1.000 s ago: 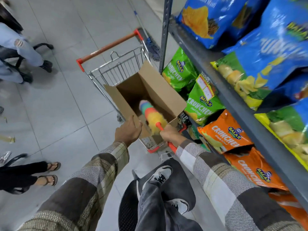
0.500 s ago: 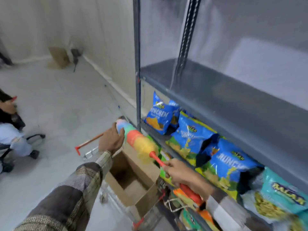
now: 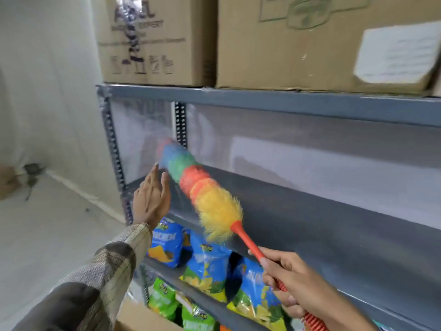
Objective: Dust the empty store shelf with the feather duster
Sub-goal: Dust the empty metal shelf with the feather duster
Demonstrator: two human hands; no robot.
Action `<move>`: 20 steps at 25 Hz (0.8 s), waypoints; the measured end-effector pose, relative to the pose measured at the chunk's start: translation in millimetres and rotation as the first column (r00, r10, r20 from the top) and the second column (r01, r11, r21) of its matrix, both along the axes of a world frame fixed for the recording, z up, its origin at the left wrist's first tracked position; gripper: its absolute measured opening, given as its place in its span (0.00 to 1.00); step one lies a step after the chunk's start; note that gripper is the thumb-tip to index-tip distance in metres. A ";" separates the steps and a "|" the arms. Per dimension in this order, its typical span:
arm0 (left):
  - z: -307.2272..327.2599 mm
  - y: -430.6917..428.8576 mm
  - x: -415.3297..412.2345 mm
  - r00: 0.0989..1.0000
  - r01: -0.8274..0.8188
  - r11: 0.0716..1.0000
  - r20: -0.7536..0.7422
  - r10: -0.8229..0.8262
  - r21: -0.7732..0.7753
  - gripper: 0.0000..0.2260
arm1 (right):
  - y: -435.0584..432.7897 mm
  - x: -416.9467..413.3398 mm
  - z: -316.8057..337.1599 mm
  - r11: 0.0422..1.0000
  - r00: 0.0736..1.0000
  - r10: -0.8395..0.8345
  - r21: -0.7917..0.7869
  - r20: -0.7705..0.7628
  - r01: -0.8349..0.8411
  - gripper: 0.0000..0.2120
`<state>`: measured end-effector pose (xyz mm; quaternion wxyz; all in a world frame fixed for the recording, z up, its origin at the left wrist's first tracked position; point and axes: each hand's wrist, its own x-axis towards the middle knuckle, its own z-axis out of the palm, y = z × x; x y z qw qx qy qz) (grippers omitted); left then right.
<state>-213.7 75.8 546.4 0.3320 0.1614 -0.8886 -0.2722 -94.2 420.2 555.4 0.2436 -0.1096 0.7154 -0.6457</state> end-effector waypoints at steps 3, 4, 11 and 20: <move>9.7 63.8 -32.3 0.990 0.139 0.990 0.006 -0.139 -0.007 0.31 | 40.7 5.8 3.9 0.984 0.984 -0.179 -0.017 -0.009 0.179 0.12; 9.9 88.5 -39.7 0.980 0.201 0.980 0.011 -0.201 -0.014 0.31 | 54.5 10.2 2.3 0.969 0.970 -0.244 -0.028 -0.001 0.244 0.12; -43.0 215.4 -34.9 0.822 0.567 0.804 0.057 -0.567 -0.181 0.31 | 123.6 68.1 -27.1 0.820 0.823 -0.568 -0.092 -0.011 0.565 0.13; -78.6 241.5 -36.2 0.689 0.695 0.658 0.009 -0.724 -0.288 0.27 | 157.3 136.8 -45.3 0.529 0.539 -0.841 -0.142 0.046 0.837 0.17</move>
